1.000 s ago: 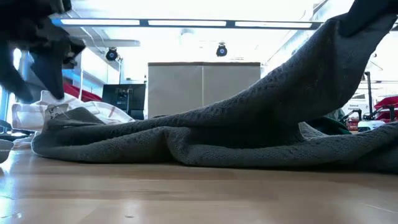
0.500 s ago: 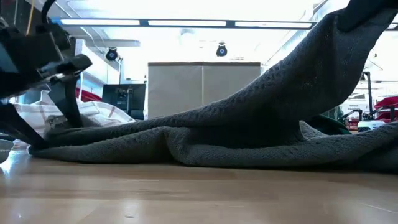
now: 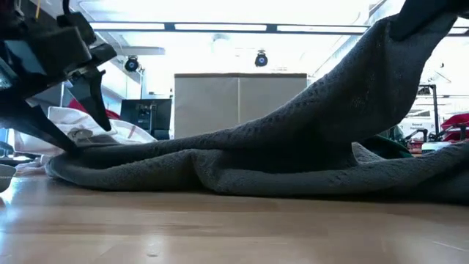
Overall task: Fold towel
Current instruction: Fold the dark grey towel
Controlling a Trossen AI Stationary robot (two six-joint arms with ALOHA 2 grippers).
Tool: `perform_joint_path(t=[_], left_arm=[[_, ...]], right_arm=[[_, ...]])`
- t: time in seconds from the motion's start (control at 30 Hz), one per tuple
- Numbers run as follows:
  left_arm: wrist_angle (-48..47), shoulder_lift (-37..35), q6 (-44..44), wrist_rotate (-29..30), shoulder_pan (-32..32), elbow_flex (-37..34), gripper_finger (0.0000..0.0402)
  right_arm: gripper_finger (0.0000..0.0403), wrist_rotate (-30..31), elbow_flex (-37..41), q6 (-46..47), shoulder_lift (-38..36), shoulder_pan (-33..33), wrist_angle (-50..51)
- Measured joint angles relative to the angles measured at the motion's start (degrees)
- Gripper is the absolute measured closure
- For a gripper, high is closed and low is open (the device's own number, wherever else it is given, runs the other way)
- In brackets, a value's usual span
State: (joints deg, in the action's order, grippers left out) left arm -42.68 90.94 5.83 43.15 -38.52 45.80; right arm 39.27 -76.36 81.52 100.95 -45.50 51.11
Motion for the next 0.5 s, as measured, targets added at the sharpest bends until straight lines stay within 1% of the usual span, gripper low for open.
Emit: perform_joint_path(t=[0.3, 0.43, 0.5], left_arm=[[-5.55, 0.04, 0.07, 5.41, -1.03, 2.29, 0.0172], [-5.54, 0.04, 2.02, 5.47, -0.30, 2.30, 0.0172], [-5.49, 0.04, 3.41, 4.30, 0.33, 2.30, 0.0172]], right_arm=[[0.0403, -0.20, -0.02, -0.57, 0.00, 0.02, -0.59], [0.0403, -0.22, -0.02, -0.57, 0.00, 0.02, -0.61], [0.0403, -0.22, -0.02, -0.57, 0.00, 0.02, -0.61]])
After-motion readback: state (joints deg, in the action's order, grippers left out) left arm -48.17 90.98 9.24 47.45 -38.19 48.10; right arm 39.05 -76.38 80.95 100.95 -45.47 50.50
